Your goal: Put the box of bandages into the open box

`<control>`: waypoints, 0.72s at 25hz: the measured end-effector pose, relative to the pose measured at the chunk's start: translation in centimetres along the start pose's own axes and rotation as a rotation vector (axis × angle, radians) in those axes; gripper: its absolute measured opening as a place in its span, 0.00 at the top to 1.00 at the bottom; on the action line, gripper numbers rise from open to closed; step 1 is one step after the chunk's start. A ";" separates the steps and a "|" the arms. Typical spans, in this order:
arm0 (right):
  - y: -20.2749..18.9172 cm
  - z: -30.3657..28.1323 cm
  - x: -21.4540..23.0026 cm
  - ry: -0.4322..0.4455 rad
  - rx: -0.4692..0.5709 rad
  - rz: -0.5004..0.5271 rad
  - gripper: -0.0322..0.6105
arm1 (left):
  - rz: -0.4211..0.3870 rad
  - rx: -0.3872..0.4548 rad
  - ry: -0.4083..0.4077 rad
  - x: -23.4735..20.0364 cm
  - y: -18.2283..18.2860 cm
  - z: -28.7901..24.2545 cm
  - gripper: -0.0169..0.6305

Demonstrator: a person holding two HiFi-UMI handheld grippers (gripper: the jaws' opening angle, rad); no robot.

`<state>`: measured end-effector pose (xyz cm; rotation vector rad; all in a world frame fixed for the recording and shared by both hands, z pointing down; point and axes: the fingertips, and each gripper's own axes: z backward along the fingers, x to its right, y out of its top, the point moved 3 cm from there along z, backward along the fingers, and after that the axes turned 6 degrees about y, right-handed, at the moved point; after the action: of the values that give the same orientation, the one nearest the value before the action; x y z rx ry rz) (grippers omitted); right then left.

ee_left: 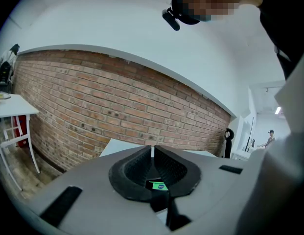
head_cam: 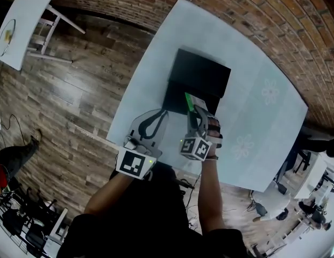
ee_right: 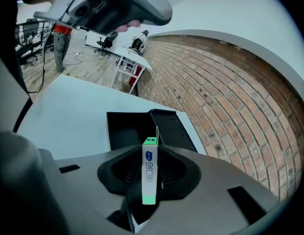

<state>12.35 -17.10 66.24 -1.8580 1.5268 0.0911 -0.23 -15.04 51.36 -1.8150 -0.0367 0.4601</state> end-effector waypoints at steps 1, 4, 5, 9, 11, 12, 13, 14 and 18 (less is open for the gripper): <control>-0.1 -0.3 -0.1 0.007 -0.006 0.009 0.78 | 0.002 0.000 0.001 -0.1 0.0 -0.1 0.90; -0.3 -1.2 -0.2 0.022 -0.024 0.030 0.78 | 0.006 -0.005 -0.002 -0.3 0.1 -0.1 0.90; -0.3 -1.5 -0.3 0.026 -0.031 0.039 0.78 | 0.006 -0.007 -0.003 -0.4 0.1 -0.2 0.90; -0.7 -2.7 -0.7 0.042 -0.055 0.077 0.78 | 0.011 -0.014 -0.004 -0.8 -0.2 -0.3 0.90; -0.8 -3.0 -0.7 0.047 -0.063 0.095 0.78 | 0.013 -0.015 -0.004 -0.9 -0.2 -0.4 0.90; -0.7 -3.1 -0.7 0.048 -0.066 0.105 0.78 | 0.014 -0.016 -0.004 -1.0 -0.2 -0.4 0.90; -0.7 -3.3 -0.7 0.047 -0.068 0.115 0.78 | 0.015 -0.017 -0.003 -1.1 -0.3 -0.4 0.90; -0.7 -3.5 -0.7 0.044 -0.071 0.126 0.78 | 0.017 -0.019 -0.003 -1.1 -0.3 -0.4 0.90; -1.0 -4.2 -0.6 0.021 -0.098 0.181 0.78 | 0.023 -0.027 0.000 -1.2 -0.7 -0.5 0.90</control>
<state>11.49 -18.88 70.14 -1.7960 1.7305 0.2347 -0.97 -15.65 52.43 -1.8436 -0.0225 0.4778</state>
